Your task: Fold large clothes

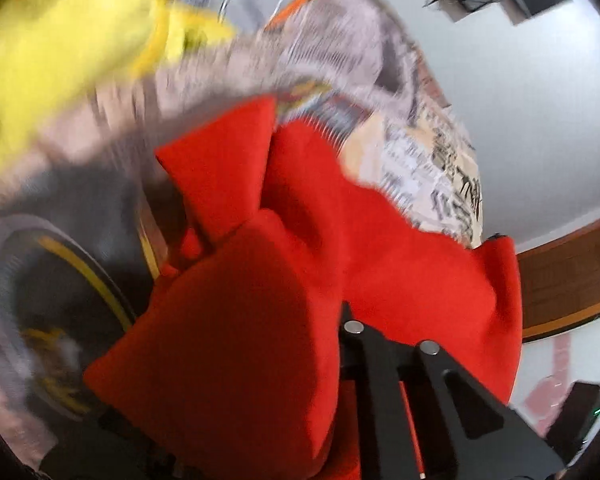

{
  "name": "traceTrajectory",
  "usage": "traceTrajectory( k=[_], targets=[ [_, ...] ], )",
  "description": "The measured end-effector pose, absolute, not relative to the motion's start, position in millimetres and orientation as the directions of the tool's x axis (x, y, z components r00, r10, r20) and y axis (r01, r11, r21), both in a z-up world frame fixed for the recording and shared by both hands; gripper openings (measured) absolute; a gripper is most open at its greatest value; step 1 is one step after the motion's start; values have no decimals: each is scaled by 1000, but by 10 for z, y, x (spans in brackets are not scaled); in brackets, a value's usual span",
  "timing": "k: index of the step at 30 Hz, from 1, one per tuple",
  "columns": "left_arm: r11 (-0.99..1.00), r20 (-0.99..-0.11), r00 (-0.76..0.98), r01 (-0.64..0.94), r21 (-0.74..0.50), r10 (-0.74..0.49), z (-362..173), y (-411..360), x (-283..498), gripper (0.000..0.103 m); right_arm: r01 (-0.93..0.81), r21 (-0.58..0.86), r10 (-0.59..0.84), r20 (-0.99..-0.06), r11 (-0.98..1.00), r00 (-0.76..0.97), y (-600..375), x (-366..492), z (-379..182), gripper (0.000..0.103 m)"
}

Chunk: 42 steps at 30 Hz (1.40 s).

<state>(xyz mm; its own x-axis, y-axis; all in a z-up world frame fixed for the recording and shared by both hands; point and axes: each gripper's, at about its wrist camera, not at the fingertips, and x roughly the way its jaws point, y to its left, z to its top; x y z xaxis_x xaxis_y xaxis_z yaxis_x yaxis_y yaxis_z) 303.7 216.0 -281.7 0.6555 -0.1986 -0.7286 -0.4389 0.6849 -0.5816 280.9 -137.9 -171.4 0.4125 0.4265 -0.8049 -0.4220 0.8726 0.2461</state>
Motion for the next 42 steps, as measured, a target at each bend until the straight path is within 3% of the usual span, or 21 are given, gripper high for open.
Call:
traceTrajectory(
  k=[4, 10, 16, 22, 25, 29, 32, 37, 42],
  targets=[
    [766, -690, 716, -382, -516, -107, -2365, 2091, 2869, 9, -401, 137, 334, -811, 906, 480, -1474, 2822, -1655, 84],
    [790, -628, 778, -382, -479, -5, -1951, 2110, 2626, 9, -374, 66, 217, -901, 925, 376, -1536, 2896, -2147, 84],
    [813, -612, 790, -370, -449, 22, -1696, 2047, 2554, 9, -401, 69, 234, -895, 913, 379, -1488, 2846, -1996, 83],
    [877, -569, 821, -306, -371, 46, -1356, 1693, 2569, 9, -434, 196, 401, -796, 879, 452, -1330, 2800, -1475, 84],
    [898, -543, 839, -265, -352, 36, -1210, 1505, 2627, 9, -484, 201, 436, -784, 852, 441, -1109, 2749, -1457, 84],
    [912, -511, 859, -207, -354, -4, -1049, 1284, 2694, 9, -529, 151, 385, -847, 835, 366, -821, 2762, -1816, 84],
    [915, -510, 857, -149, -375, -70, -995, 1106, 2794, 9, -503, 259, 436, -857, 825, 273, -791, 2857, -2080, 86],
    [923, -496, 862, -100, -370, -105, -891, 814, 2926, 9, -471, 326, 479, -841, 820, 252, -997, 2948, -1984, 85],
    [940, -491, 856, -17, -341, -163, -768, 417, 3042, 9, -425, 319, 481, -801, 847, 356, -1465, 2830, -1739, 85]
  ],
)
